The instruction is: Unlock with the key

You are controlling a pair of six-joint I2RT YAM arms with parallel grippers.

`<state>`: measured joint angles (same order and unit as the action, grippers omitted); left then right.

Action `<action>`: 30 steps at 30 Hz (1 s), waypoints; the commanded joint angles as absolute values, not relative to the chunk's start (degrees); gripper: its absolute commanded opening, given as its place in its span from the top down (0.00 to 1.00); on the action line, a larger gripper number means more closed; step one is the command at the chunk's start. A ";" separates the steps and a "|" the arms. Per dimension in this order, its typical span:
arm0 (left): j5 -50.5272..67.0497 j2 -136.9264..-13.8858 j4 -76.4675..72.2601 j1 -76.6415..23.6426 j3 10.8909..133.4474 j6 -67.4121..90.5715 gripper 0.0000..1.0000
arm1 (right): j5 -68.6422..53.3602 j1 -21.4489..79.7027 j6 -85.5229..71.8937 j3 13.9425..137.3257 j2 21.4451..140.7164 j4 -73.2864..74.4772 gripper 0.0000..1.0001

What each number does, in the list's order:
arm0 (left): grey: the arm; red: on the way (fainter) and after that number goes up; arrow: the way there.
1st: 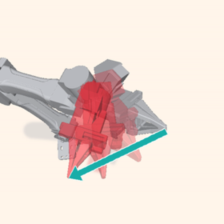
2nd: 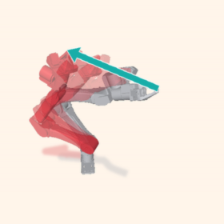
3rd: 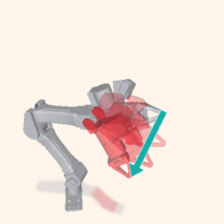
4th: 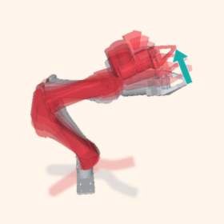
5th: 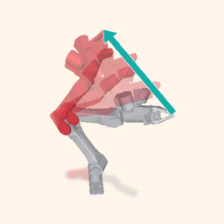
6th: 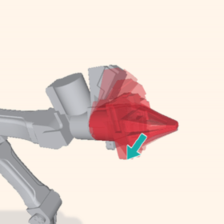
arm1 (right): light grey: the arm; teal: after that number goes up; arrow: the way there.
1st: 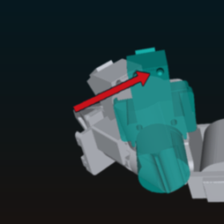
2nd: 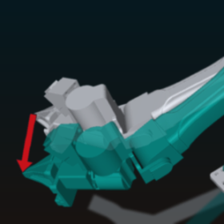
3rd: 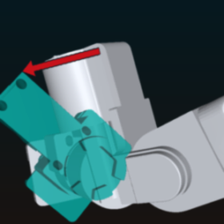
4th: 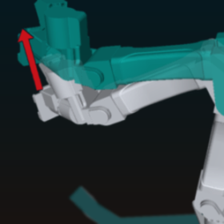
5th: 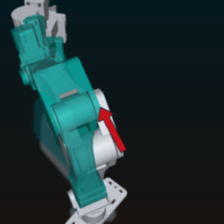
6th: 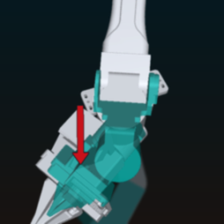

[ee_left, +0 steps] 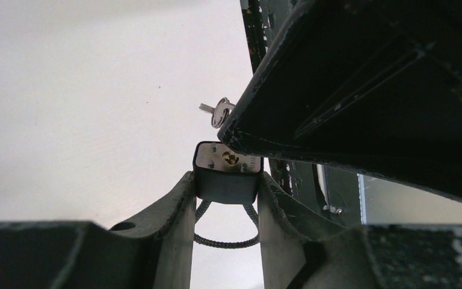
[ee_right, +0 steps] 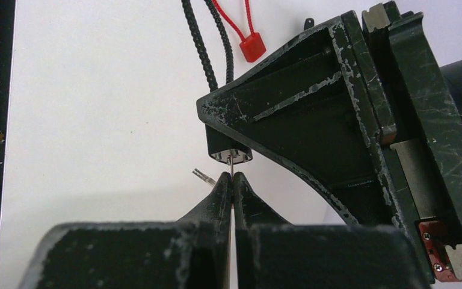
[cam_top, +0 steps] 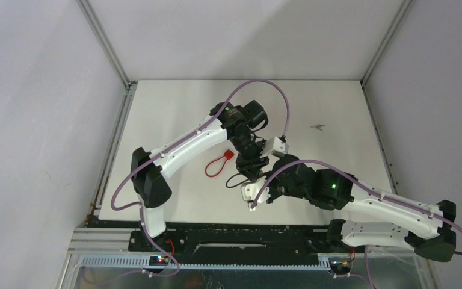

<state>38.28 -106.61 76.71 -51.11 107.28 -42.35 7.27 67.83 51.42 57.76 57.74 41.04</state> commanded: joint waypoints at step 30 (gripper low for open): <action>36.97 -104.38 71.16 -55.37 106.96 -42.41 1.00 | 3.55 66.92 45.68 58.90 62.86 33.02 1.00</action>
<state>29.43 -106.63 77.23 -53.52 106.48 -42.11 3.92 65.32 45.69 57.93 62.19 39.66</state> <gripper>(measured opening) 0.403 0.006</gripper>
